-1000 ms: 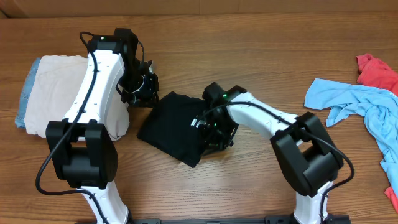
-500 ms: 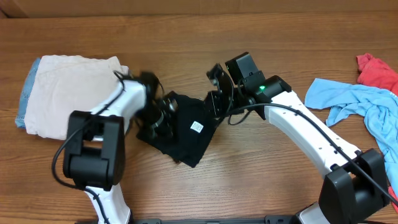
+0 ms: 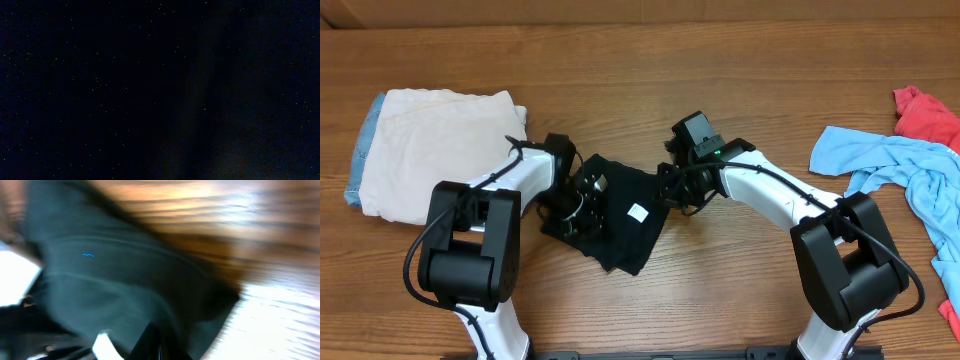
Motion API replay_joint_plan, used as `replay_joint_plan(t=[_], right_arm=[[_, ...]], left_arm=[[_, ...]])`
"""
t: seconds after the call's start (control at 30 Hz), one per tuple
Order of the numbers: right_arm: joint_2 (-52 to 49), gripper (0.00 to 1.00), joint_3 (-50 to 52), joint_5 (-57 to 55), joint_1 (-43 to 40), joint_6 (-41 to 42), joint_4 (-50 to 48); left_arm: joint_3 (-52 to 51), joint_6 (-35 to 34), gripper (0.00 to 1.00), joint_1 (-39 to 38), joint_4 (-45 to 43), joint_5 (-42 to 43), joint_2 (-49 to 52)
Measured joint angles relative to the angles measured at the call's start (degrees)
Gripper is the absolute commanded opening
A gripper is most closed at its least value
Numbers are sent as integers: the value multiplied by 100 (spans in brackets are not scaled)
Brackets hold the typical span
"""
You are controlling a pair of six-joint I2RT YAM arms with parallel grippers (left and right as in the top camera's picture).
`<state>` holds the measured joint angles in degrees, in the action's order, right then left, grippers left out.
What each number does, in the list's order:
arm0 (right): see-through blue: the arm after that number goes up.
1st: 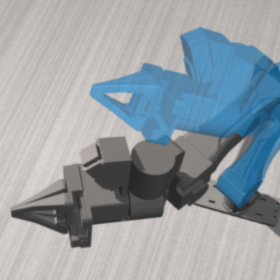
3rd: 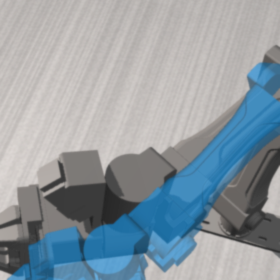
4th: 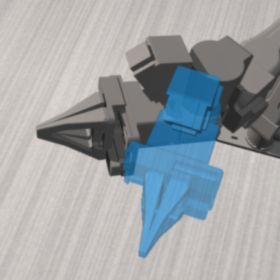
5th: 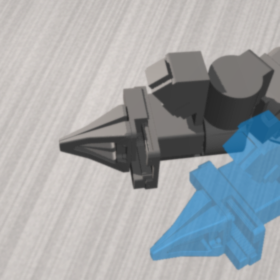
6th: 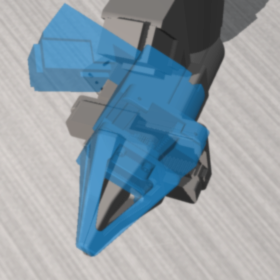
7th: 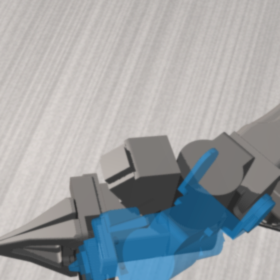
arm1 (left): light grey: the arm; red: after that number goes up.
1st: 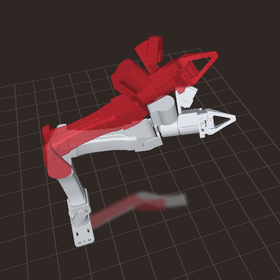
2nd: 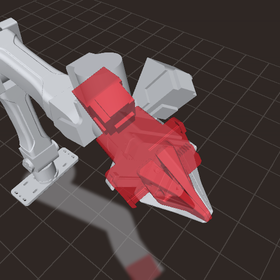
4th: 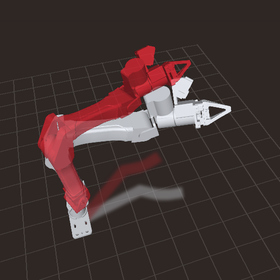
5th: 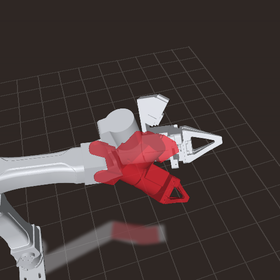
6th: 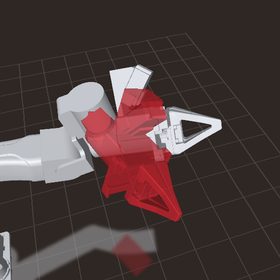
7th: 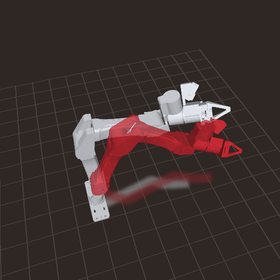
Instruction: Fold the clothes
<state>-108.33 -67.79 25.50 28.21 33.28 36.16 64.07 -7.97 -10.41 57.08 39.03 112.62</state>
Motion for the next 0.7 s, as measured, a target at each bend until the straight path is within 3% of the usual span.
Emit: replay_joint_plan(t=[0.07, 0.1, 0.23, 0.33, 0.47, 0.7], right_arm=[[0, 4, 2, -247, -26, 101, 146], [0, 4, 2, -343, -66, 122, 251], [4, 6, -2, -577, -490, 98, 739], [15, 23, -2, -463, -881, -264, 960], [240, 37, 0, 485, -1172, -1416, 1123], [955, 44, -2, 1405, -1005, -2229, 1250]], left_arm=[[282, 13, 8, 42, 264, 50, 0], [474, 46, 22, 63, 450, 70, 0], [1412, 354, 60, 160, 1156, 129, -15], [2151, 538, 80, 315, 1495, -48, -111], [2739, 669, 88, 667, 1722, -343, -260], [2426, 603, 96, 1145, 1541, -1106, -297]])
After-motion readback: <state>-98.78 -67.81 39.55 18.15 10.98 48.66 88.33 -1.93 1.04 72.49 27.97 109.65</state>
